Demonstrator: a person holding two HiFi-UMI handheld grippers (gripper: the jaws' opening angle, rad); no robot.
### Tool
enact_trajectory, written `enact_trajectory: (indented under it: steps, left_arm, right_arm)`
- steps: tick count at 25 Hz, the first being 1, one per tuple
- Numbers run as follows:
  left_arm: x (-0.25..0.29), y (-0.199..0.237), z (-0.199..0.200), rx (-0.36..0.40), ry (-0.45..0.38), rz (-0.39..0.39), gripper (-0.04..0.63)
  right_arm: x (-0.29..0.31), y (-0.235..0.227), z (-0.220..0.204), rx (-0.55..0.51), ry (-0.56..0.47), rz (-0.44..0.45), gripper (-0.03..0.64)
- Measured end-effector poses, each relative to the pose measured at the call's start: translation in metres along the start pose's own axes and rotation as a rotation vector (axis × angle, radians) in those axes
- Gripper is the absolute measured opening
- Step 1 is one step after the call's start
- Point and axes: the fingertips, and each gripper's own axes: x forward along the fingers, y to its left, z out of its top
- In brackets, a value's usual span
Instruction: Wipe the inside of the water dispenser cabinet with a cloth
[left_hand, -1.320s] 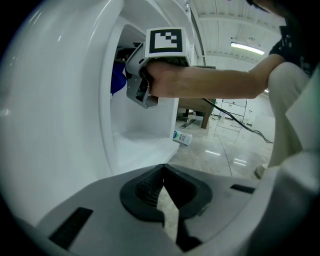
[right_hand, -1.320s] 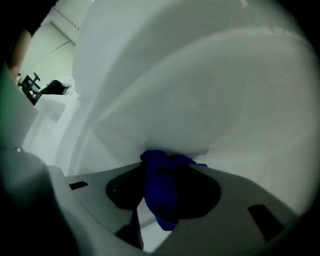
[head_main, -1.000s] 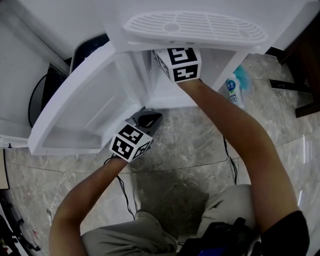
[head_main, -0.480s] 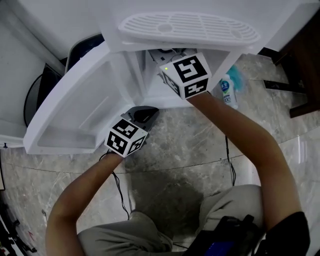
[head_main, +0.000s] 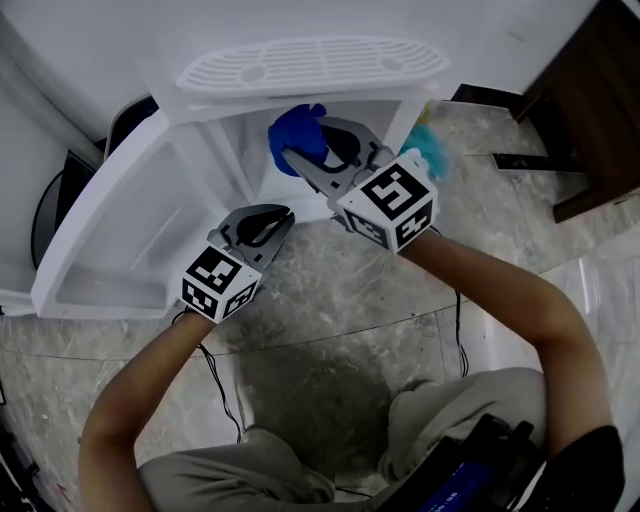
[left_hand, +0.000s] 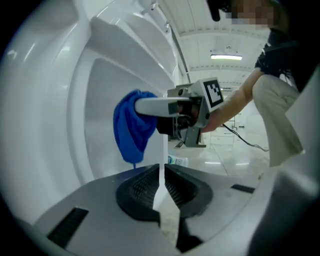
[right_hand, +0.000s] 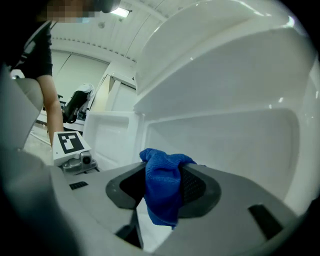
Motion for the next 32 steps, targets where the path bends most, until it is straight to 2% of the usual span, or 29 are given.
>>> enact_trajectory:
  steps: [1, 3, 5, 6, 8, 12, 14, 18, 20, 23, 26, 28, 32]
  left_arm:
    - [0.001, -0.002, 0.009, 0.028, -0.029, 0.011, 0.029]
    - [0.006, -0.004, 0.025, 0.068, -0.075, 0.025, 0.173]
    - [0.010, -0.005, 0.036, 0.119, -0.095, 0.041, 0.208]
    - [0.012, -0.004, 0.040, 0.164, -0.096, 0.048, 0.247]
    - [0.017, -0.004, 0.049, 0.259, -0.096, 0.054, 0.252]
    - [0.026, -0.011, 0.070, 0.397, -0.110, 0.037, 0.266]
    - [0.032, -0.024, 0.073, 0.507, -0.108, 0.014, 0.299]
    - [0.041, -0.051, 0.069, 0.682, -0.086, -0.052, 0.299]
    - [0.044, -0.054, 0.065, 0.711, -0.066, -0.059, 0.299]
    - [0.047, -0.051, 0.061, 0.699, -0.039, -0.076, 0.298]
    - [0.049, -0.048, 0.057, 0.705, -0.004, -0.071, 0.292]
    - [0.051, -0.047, 0.056, 0.703, 0.015, -0.057, 0.245]
    - [0.050, -0.048, 0.053, 0.720, 0.029, -0.058, 0.207]
  right_arm:
    - [-0.007, 0.000, -0.003, 0.022, 0.012, 0.005, 0.141]
    - [-0.021, -0.002, -0.010, 0.063, 0.039, 0.010, 0.141]
    - [-0.035, -0.001, -0.017, 0.094, 0.069, 0.021, 0.141]
    - [-0.041, 0.000, -0.019, 0.108, 0.083, 0.031, 0.141]
    - [-0.052, 0.004, -0.024, 0.140, 0.111, 0.061, 0.141]
    - [-0.068, 0.015, -0.036, 0.235, 0.170, 0.127, 0.141]
    - [-0.072, 0.020, -0.040, 0.279, 0.187, 0.158, 0.141]
    - [-0.076, 0.031, -0.041, 0.312, 0.196, 0.236, 0.141]
    - [-0.077, 0.035, -0.040, 0.319, 0.193, 0.251, 0.141]
    - [-0.078, 0.036, -0.044, 0.331, 0.203, 0.254, 0.141]
    - [-0.078, 0.034, -0.048, 0.393, 0.216, 0.262, 0.141]
    - [-0.078, 0.033, -0.051, 0.437, 0.223, 0.265, 0.143]
    - [-0.080, 0.034, -0.054, 0.471, 0.239, 0.280, 0.156]
